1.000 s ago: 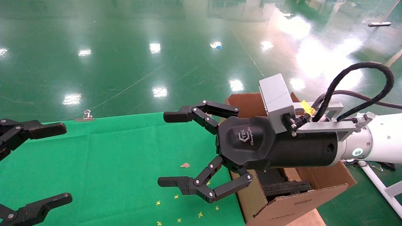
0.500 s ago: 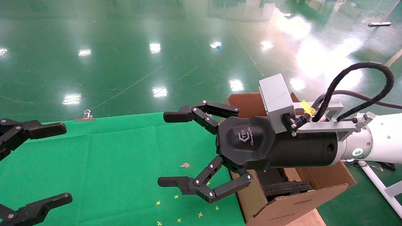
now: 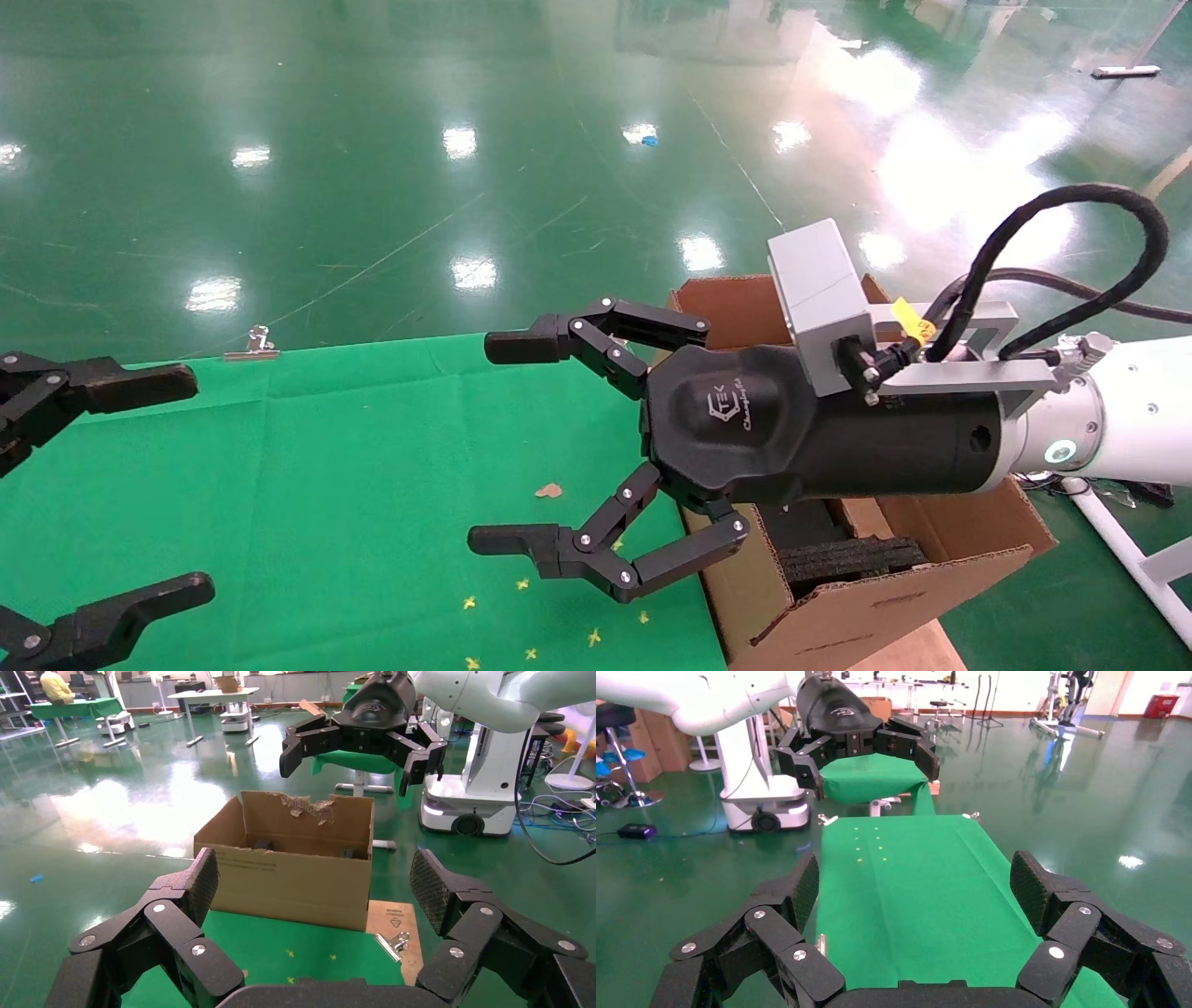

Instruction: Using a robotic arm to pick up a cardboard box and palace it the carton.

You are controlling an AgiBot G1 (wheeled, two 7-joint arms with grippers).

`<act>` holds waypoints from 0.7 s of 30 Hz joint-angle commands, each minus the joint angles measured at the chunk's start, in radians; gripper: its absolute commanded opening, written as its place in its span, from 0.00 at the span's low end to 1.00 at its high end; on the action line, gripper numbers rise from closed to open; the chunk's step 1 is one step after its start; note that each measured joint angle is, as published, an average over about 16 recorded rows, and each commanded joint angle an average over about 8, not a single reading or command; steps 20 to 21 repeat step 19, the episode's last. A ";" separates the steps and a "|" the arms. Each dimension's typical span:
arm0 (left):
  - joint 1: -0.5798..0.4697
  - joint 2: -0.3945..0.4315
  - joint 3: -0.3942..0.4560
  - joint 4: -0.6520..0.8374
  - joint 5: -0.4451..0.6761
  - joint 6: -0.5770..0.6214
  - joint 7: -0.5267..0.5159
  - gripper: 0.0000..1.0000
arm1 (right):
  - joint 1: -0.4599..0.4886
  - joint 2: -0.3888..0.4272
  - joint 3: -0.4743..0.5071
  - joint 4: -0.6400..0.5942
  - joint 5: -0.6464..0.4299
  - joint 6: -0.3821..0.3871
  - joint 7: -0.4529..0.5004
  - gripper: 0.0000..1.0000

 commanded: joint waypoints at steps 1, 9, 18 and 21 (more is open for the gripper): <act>0.000 0.000 0.000 0.000 0.000 0.000 0.000 1.00 | 0.000 0.000 0.000 0.000 0.000 0.000 0.000 1.00; 0.000 0.000 0.000 0.000 0.000 0.000 0.000 1.00 | 0.000 0.000 0.000 0.000 0.000 0.000 0.000 1.00; 0.000 0.000 0.000 0.000 0.000 0.000 0.000 1.00 | 0.000 0.000 0.000 0.000 0.000 0.000 0.000 1.00; 0.000 0.000 0.000 0.000 0.000 0.000 0.000 1.00 | 0.000 0.000 0.000 0.000 0.000 0.000 0.000 1.00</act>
